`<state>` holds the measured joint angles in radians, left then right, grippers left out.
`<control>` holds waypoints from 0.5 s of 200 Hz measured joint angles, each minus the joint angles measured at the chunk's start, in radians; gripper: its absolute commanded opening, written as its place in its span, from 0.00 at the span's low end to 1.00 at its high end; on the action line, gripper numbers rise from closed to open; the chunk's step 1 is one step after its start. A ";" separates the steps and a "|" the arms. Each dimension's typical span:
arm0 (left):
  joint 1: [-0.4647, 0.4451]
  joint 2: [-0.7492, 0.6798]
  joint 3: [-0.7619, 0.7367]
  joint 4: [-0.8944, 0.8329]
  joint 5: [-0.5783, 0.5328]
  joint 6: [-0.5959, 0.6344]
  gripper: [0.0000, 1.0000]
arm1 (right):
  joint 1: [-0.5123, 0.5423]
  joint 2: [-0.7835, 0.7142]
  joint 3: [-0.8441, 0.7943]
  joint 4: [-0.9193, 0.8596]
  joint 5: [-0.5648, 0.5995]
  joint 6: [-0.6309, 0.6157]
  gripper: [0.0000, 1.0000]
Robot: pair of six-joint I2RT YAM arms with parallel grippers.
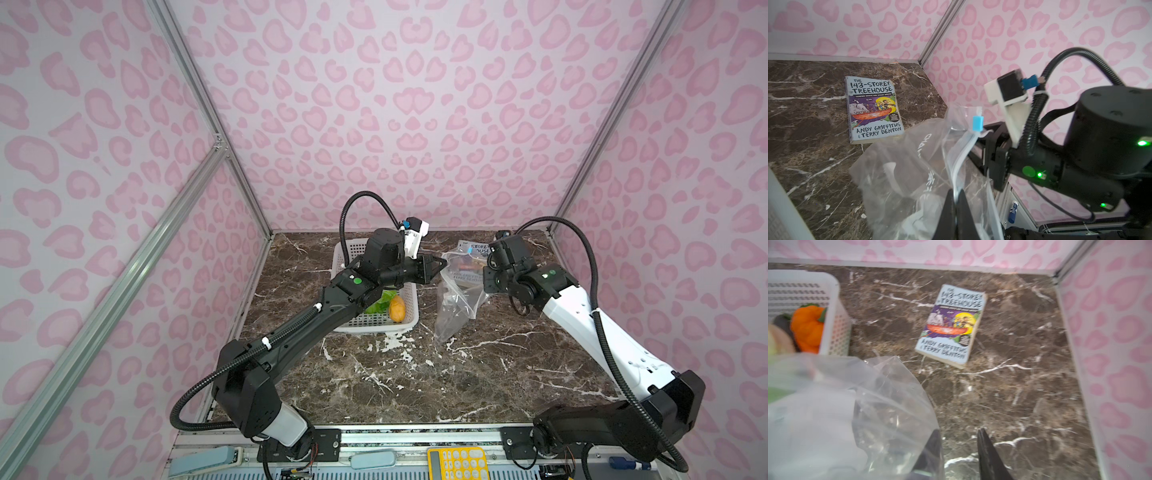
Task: Place the food in the zip-top bag and seal the zipper
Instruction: 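Release the left gripper from the bag while the right gripper holds it upright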
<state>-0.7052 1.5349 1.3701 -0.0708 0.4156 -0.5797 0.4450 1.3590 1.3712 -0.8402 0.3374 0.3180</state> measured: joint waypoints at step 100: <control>-0.003 0.138 -0.029 -0.005 -0.035 0.012 0.03 | 0.026 0.000 -0.006 -0.022 -0.154 -0.062 0.15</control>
<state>-0.7086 1.6733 1.3411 -0.0757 0.3805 -0.5678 0.4713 1.3590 1.3651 -0.8619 0.1829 0.2562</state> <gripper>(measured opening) 0.053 0.053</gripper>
